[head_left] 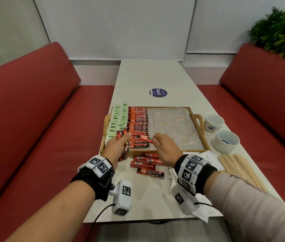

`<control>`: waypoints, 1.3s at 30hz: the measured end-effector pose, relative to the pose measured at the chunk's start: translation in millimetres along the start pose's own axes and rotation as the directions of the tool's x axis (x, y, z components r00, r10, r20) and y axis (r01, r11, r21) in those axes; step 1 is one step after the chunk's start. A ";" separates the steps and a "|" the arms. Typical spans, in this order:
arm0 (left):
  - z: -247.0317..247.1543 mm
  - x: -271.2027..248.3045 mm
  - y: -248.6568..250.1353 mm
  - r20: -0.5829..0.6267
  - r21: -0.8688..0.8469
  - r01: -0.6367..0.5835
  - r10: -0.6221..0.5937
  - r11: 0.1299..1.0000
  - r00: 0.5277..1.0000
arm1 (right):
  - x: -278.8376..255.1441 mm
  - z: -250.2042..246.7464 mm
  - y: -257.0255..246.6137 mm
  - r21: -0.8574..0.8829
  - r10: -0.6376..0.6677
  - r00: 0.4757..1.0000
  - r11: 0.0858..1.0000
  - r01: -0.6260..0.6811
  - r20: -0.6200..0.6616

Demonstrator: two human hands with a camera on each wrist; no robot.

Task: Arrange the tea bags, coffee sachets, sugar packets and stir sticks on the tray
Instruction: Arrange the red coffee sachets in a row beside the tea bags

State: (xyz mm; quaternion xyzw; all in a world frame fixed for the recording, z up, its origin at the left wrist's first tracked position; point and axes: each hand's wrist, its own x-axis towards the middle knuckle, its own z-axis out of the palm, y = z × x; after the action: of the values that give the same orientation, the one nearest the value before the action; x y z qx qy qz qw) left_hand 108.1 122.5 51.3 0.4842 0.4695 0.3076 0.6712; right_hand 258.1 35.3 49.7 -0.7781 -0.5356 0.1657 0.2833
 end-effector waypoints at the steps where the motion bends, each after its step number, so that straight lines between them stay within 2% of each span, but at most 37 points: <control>1: -1.8 1.0 0.3 -0.017 -0.004 -0.004 0.004 1.000 1.000 | 3.2 0.1 0.3 -0.012 0.006 1.000 1.000 -0.006 0.014; 8: -14.6 16.2 -0.9 -0.080 -0.003 -0.018 0.018 1.000 0.997 | 21.6 3.7 -2.2 -0.042 0.068 0.984 0.997 -0.062 0.165; 13: -22.8 34.7 -2.1 -0.094 0.019 -0.010 0.011 1.000 0.996 | 37.6 10.0 1.3 -0.106 0.098 0.984 0.991 -0.082 0.148; 20: -30.3 53.7 7.1 -0.079 0.026 -0.005 0.007 1.000 0.997 | 61.4 22.2 4.2 -0.224 0.130 0.970 0.971 -0.083 0.204; 25: -32.9 61.9 4.4 -0.061 0.044 0.006 -0.003 0.999 0.998 | 66.8 31.0 4.5 -0.273 0.133 0.959 0.960 -0.062 0.250; 31: -30.5 68.0 3.2 -0.056 0.049 0.019 -0.016 0.999 0.998 | 67.6 29.3 1.1 -0.345 0.126 0.965 0.938 -0.040 0.229; 39: -27.3 68.9 2.7 -0.021 0.056 0.032 -0.031 0.998 0.999 | 72.7 30.9 0.0 -0.303 0.128 0.964 0.951 -0.053 0.232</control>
State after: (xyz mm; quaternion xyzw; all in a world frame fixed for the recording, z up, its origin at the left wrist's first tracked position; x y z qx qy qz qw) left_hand 108.4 193.0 28.4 0.4923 0.4921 0.2884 0.6574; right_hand 267.7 110.9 28.7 -0.8085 -0.5490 0.1931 0.0870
